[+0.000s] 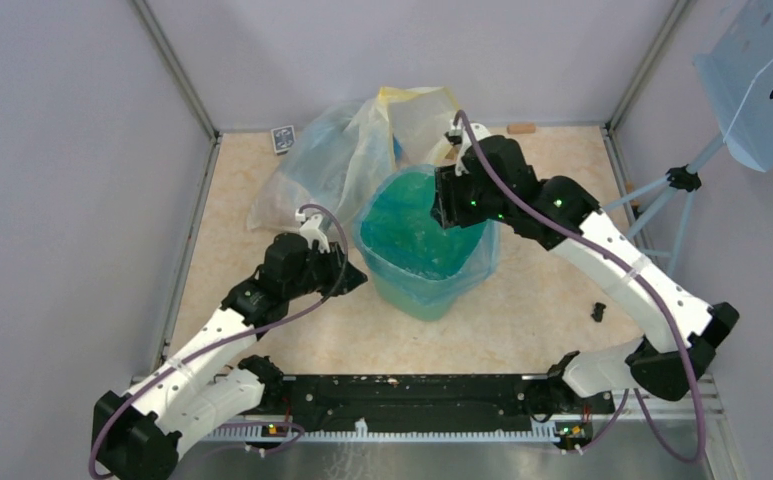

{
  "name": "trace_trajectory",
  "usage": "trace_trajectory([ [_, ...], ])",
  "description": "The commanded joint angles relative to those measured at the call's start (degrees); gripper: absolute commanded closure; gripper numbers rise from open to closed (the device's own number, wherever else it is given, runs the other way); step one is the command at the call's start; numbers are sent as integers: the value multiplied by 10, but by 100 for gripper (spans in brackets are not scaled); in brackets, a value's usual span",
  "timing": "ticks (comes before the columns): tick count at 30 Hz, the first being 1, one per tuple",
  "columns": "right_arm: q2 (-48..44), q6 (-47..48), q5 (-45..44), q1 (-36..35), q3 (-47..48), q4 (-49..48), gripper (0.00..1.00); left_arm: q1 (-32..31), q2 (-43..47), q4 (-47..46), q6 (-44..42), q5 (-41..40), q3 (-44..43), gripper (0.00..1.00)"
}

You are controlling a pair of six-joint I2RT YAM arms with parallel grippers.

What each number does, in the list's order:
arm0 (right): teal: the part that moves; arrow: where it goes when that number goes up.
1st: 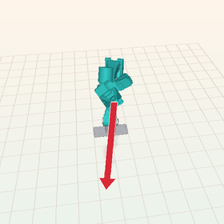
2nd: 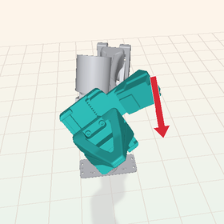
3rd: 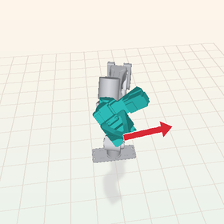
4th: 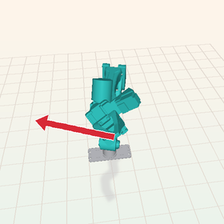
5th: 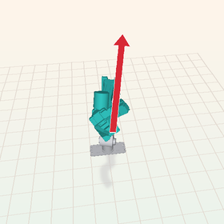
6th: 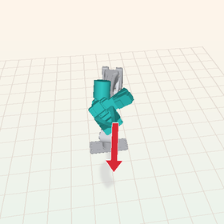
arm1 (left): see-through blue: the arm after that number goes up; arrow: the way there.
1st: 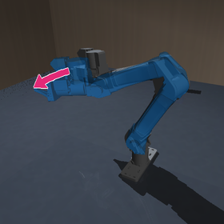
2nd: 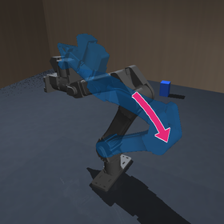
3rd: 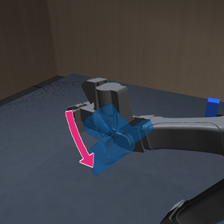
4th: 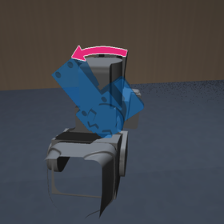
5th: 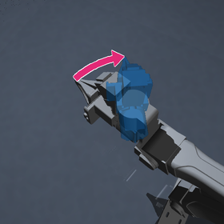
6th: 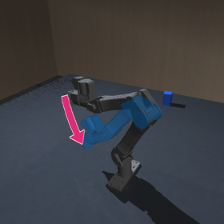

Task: Put the trash bags into the trash bin

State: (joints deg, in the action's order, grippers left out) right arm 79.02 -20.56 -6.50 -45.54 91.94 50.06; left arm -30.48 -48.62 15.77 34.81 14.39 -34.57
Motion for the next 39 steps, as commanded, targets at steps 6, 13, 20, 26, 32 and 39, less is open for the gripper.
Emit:
trace_trajectory([
  [6,-57,28,-87,96,-4,75,45,2,-22,-109,52,95,65,72],
  [13,-36,38,-43,130,-54,41,45,2,-87,-180,56,69,62,69],
  [20,-52,28,-55,159,-76,5,33,2,-229,-358,84,51,40,69],
  [26,-100,17,-114,162,-83,-23,17,22,-358,-379,56,31,-71,68],
  [32,-174,-7,-222,168,-127,-54,14,64,-377,-353,28,60,-108,62],
  [39,-245,-43,-283,268,-196,-64,20,87,-231,-220,-19,-10,-59,53],
])
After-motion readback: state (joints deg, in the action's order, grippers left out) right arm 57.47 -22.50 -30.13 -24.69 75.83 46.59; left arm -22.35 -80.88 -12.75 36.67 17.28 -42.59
